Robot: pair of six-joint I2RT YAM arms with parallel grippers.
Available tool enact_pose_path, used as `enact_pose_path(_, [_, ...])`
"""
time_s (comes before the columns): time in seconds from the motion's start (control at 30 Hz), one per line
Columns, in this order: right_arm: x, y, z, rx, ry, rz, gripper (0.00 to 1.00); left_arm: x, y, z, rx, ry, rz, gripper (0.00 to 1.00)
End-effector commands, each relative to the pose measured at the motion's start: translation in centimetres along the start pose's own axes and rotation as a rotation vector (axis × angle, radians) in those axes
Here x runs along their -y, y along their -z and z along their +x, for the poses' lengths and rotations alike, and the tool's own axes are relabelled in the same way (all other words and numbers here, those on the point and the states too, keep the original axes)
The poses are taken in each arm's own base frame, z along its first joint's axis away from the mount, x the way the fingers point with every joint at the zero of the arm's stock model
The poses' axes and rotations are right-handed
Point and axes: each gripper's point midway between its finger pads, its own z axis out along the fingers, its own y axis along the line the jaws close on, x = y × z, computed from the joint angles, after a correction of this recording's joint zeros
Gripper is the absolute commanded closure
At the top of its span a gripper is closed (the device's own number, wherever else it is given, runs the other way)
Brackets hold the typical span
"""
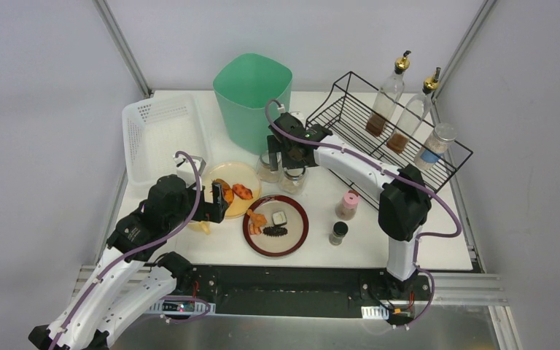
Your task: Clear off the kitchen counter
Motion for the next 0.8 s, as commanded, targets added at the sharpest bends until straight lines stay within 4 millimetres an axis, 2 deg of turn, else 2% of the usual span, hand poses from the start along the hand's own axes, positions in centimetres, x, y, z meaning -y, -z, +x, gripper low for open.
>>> enact_pose_path(0.0, [1.11,0.70,0.19,0.026,-0.006,0.035,0.01,-0.02,0.26,-0.86,0.034,-0.014,0.001,0.00])
enact_pose_path(0.17, [1.57,1.39,0.12,0.044,-0.006,0.043,0.01,0.02,0.25,-0.84,0.033,-0.014,0.004,0.00])
enact_pose_path(0.43, [1.29,0.68,0.87,0.020,-0.014,0.032,0.02,-0.04,0.22,-0.81,0.031,-0.015,0.000,0.00])
enact_pose_path(0.57, [1.09,0.64,0.86,0.018,-0.015,0.023,0.07,-0.03,0.20,-0.83,0.031,-0.014,0.000,0.00])
enact_pose_path(0.77, [0.84,0.47,1.01,0.011,-0.012,0.015,0.21,-0.02,0.21,-0.83,0.031,-0.015,0.000,0.00])
